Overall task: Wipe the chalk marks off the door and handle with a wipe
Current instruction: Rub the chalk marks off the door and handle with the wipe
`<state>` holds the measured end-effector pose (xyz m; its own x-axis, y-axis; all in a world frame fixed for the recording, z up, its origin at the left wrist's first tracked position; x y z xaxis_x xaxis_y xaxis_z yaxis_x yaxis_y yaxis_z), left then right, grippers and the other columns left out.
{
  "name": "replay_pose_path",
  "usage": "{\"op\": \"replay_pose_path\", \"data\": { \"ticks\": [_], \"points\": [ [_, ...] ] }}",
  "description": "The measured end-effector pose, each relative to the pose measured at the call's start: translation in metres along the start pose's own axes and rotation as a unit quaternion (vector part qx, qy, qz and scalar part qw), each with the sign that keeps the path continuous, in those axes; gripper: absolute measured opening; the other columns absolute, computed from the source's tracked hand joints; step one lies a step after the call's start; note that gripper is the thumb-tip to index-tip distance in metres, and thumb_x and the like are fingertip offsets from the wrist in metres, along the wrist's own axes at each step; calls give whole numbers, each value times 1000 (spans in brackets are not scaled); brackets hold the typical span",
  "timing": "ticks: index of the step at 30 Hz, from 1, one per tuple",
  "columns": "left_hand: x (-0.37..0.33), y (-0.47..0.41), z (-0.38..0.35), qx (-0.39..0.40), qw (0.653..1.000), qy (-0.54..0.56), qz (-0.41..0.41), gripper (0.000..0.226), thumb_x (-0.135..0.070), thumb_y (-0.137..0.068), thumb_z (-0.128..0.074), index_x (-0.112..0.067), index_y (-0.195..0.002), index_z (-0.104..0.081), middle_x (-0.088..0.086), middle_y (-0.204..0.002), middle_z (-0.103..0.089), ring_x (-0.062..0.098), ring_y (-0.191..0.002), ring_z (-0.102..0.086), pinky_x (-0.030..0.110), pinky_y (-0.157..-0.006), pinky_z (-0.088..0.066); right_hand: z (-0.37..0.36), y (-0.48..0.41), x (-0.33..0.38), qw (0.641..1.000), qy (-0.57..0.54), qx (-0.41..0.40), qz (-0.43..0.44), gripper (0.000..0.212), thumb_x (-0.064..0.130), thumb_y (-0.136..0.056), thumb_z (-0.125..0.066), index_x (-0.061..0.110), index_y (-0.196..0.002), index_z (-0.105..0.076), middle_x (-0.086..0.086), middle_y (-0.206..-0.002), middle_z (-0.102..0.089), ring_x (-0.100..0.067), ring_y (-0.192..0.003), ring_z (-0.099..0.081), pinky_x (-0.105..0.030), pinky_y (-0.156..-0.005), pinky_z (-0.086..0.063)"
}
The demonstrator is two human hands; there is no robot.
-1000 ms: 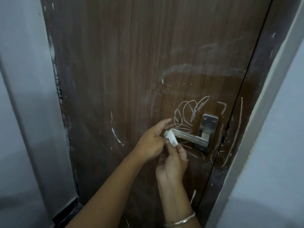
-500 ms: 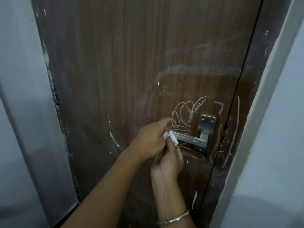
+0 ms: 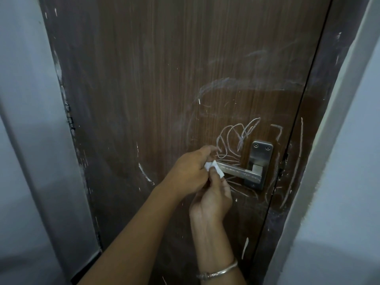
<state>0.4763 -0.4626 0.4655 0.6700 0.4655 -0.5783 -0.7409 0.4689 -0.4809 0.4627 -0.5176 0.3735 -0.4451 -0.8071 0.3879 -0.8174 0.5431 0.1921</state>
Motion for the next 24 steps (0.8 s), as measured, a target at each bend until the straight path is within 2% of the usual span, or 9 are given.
{"op": "replay_pose_path", "data": {
  "ticks": [2, 5, 7, 9, 12, 15, 18, 24],
  "points": [
    [1, 1, -1, -4, 1000, 9, -2, 52, -3, -82, -54, -20, -130, -47, -15, -96, -56, 8, -99, -58, 25, -83, -48, 1, -3, 1, 1000, -3, -7, 2, 16, 1, -80, -67, 6, -95, -68, -11, -82, -74, -20, -74, -72, -26, -55, -55],
    [7, 2, -4, -8, 999, 31, 14, 58, 2, -78, -53, -21, -131, -47, -8, -111, -60, 5, -107, -54, 20, -89, -43, 6, -5, 1, 1000, -1, -25, 2, 13, 2, -80, -67, 6, -92, -67, -11, -84, -74, -20, -79, -71, -30, -69, -58],
    [9, 2, -5, -10, 1000, 21, 4, 58, 4, -78, -53, -20, -131, -50, -10, -108, -57, 4, -103, -53, 15, -85, -42, 7, -3, 2, 1000, 2, -28, 5, 12, 2, -80, -67, 6, -92, -68, -11, -87, -73, -20, -79, -71, -31, -75, -57],
    [6, 2, -6, -18, 999, -11, -28, 50, 2, -81, -54, -17, -127, -54, -10, -97, -54, 8, -93, -55, 19, -78, -44, 5, -3, 7, 999, 9, -30, 12, 12, 4, -80, -69, 8, -91, -69, -7, -82, -73, -14, -71, -70, -29, -69, -58],
    [5, 0, -5, -40, 998, -32, -39, 44, 1, -83, -54, -18, -123, -59, -1, -95, -57, 17, -88, -57, 34, -76, -49, -2, -6, 13, 999, 12, -34, 14, 10, 7, -78, -72, 10, -87, -69, -2, -72, -73, -8, -63, -68, -22, -54, -54],
    [5, -3, -5, -36, 998, -36, -32, 46, 0, -80, -56, -18, -123, -59, -8, -93, -54, 14, -89, -56, 29, -77, -47, 2, -3, 11, 999, 20, -36, 1, 10, 4, -79, -70, 9, -87, -69, -4, -74, -73, -10, -64, -70, -22, -53, -54],
    [5, -1, -5, -24, 999, -37, -32, 49, -1, -77, -58, -18, -124, -58, -9, -93, -53, 10, -89, -55, 25, -77, -45, 9, -2, 8, 999, 9, -35, -2, 13, 1, -80, -68, 5, -92, -68, -8, -83, -73, -16, -74, -71, -22, -60, -57],
    [4, 0, -6, -25, 999, -37, -26, 44, -2, -83, -56, -18, -124, -57, -10, -94, -50, 10, -90, -53, 24, -77, -44, 2, -4, 9, 999, 36, -32, 17, 8, 5, -79, -70, 8, -86, -69, -3, -68, -73, -11, -61, -68, -22, -50, -52]
  ]
}}
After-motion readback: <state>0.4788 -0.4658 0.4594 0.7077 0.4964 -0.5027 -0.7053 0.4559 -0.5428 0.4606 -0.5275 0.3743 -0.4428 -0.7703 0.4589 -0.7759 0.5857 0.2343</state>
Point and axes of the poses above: each hand's wrist, its own y-axis away from the middle knuckle, its own z-axis out of the back of the hand, x = y × z, the point moved 6 cm from there along -y, towards the middle knuckle
